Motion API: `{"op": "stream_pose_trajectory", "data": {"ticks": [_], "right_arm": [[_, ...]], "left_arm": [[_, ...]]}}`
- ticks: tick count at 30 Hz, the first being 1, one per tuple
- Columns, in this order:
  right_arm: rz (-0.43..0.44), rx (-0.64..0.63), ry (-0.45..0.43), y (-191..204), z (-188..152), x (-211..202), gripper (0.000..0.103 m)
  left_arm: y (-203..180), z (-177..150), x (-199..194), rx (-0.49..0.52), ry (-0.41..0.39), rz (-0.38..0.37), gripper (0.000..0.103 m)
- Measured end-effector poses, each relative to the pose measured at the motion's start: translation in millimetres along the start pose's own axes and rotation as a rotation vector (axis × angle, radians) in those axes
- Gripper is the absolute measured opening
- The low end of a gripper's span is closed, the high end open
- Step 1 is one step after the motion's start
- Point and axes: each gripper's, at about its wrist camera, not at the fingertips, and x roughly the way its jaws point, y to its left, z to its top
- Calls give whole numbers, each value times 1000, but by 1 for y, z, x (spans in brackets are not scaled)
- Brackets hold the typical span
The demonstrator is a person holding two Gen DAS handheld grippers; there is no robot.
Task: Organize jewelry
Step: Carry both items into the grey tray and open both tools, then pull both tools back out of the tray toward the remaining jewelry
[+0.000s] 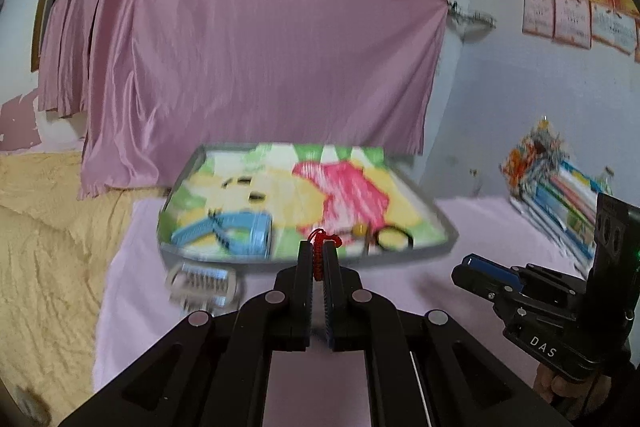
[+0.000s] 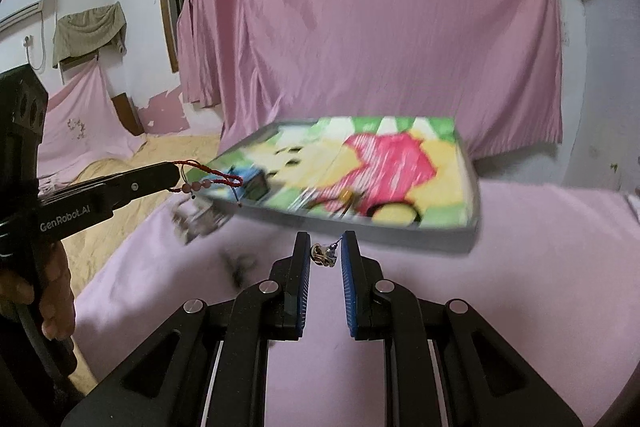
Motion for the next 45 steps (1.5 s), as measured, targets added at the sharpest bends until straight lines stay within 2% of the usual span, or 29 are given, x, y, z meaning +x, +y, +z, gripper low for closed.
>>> {"op": "stream_pose_trajectory", "data": {"ticks": [3,7,16,25,34,36,39,44,45], "right_arm": [[-9,4,-8,-11,15,10,14],[-12,24,-2,-24,32,29,14],[-10,71,96,-45,41,88,14],[-2,79,200,-47,30,119,14],[-19,63,232,-46,28,125,15],[-21,70,228,-47,29,124,19],[-32,81,204,-49,30,117,32],[-46,91,126,-50,35,93,33],[-52,88,102,-49,36,86,40]], "left_arm": [[-4,11,15,16,-29,-15,5],[-10,21,43,17,-21,-24,5],[-8,20,100,-13,99,-21,5],[-6,8,125,-7,201,-9,5],[-2,2,135,-20,257,-1,5],[-2,3,133,-22,253,-1,5],[-3,6,127,-20,228,3,10],[-4,11,113,-19,175,-6,27],[-5,11,109,-19,162,-7,30]]}}
